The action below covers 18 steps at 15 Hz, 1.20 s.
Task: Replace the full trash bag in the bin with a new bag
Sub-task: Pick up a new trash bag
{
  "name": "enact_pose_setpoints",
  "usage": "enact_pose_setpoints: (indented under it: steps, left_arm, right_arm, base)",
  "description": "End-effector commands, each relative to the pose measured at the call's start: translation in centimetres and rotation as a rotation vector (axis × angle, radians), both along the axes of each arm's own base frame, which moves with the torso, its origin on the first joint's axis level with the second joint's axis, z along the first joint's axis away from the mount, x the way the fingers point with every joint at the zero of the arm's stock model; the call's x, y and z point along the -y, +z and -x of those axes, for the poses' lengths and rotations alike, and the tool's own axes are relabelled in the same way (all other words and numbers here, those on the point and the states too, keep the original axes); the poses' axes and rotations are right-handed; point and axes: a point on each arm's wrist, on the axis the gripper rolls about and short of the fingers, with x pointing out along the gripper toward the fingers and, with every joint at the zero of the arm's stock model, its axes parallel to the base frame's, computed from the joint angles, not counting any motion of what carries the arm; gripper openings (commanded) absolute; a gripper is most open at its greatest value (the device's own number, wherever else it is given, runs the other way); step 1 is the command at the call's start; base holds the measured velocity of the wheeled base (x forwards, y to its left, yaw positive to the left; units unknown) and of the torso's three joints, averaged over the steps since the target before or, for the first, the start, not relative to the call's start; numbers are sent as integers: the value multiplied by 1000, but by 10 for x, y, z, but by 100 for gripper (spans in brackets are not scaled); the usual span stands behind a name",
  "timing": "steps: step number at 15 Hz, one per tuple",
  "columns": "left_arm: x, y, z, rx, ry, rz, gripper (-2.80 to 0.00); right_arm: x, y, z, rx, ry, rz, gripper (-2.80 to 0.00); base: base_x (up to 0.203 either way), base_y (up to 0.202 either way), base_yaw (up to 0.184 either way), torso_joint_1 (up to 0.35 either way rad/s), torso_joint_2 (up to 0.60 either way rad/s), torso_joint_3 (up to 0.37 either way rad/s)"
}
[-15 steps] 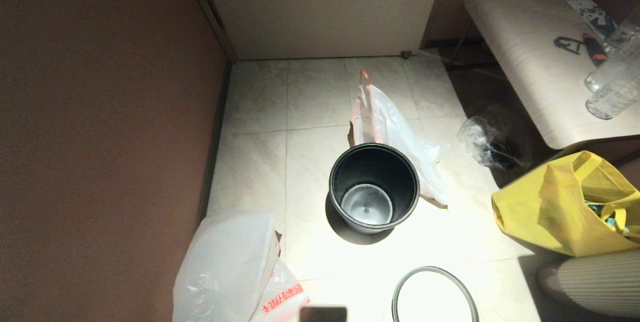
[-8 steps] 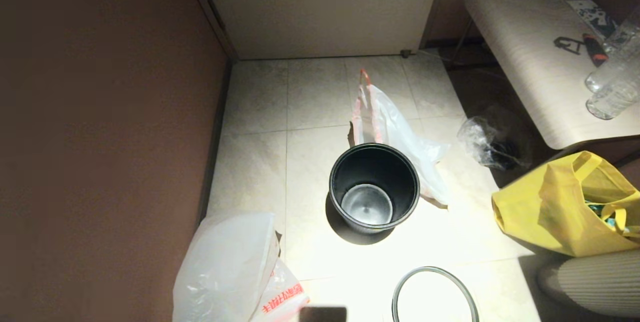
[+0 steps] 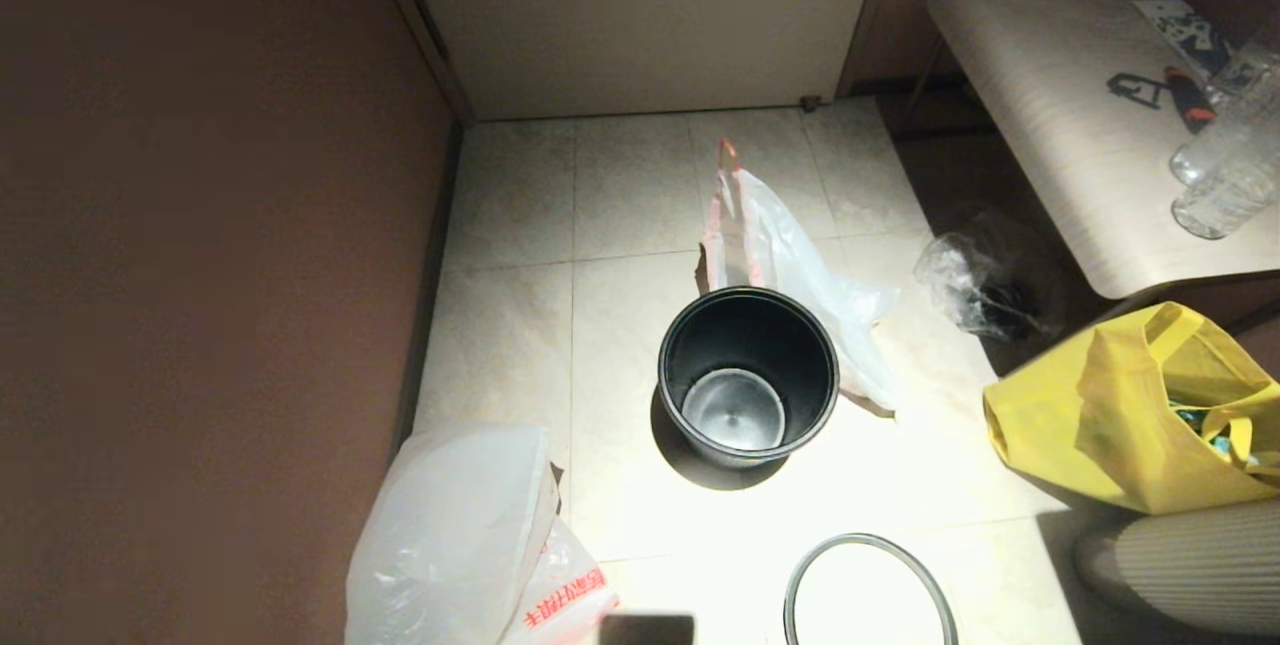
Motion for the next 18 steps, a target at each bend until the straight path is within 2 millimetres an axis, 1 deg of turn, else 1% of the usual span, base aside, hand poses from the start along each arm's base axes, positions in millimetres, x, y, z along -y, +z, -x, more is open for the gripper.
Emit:
enact_pose_setpoints:
  steps: [1,5,8,9,11,12,14,17,18]
  left_arm:
    - [0,0,0,0,1,0,-280]
    - [0,0,0,-1,0,0,-280]
    - [0,0,0,0,1,0,-280]
    - [0,0,0,0,0,0,-280]
    - [0,0,0,-1,0,0,-280]
    - [0,0,0,0,1,0,-280]
    - [0,0,0,-1,0,0,-280]
    - [0,0,0,-1,0,0,-280]
    - [0,0,0,-2,0,0,-280]
  right_arm:
    - [0,-4,0,-10,-7,1,-280]
    - [-2,-18,6,6,-30,5,-280]
    - [-3,-24,12,82,-15,-1,-280]
    - [-3,-28,15,105,10,2,-280]
    - [-5,-47,20,138,75,51,-280]
    - [-6,-56,16,133,105,74,-280]
    - [-6,-58,5,212,121,75,-280]
    - [-6,-73,-16,322,118,83,-280]
    - [-6,-78,-19,331,116,84,-280]
  base:
    - [0,0,0,0,0,0]
    - [0,0,0,0,0,0]
    - [0,0,0,0,0,0]
    - [0,0,0,0,0,0]
    - [0,0,0,0,0,0]
    - [0,0,0,0,0,0]
    - [0,0,0,0,0,0]
    - [0,0,0,0,0,0]
    - [0,0,0,0,0,0]
